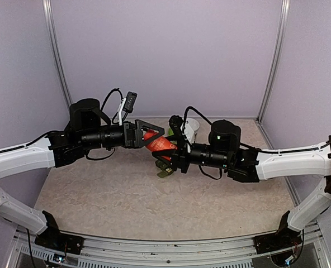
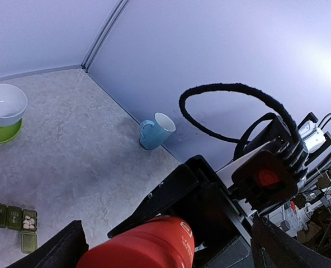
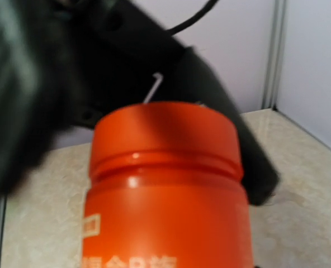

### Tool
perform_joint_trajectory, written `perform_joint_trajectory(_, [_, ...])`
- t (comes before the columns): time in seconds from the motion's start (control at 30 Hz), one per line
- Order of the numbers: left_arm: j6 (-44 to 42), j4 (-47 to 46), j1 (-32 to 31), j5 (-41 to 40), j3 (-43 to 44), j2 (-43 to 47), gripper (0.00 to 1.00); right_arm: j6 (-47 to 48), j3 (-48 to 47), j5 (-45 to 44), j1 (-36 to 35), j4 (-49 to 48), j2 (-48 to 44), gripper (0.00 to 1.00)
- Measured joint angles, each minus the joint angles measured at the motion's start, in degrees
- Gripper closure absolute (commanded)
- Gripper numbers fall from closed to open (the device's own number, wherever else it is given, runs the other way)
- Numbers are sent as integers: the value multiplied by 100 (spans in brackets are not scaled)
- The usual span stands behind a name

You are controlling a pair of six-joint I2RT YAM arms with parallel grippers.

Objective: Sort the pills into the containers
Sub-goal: Screw the lid of the pill bottle onto the pill bottle.

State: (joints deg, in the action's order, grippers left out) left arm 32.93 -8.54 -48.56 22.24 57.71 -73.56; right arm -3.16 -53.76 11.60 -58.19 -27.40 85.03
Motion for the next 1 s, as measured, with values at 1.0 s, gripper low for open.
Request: perform_joint_trajectory(1.0, [-52, -37, 7, 302, 85, -90, 1, 197, 245, -262, 212, 179, -520, 82])
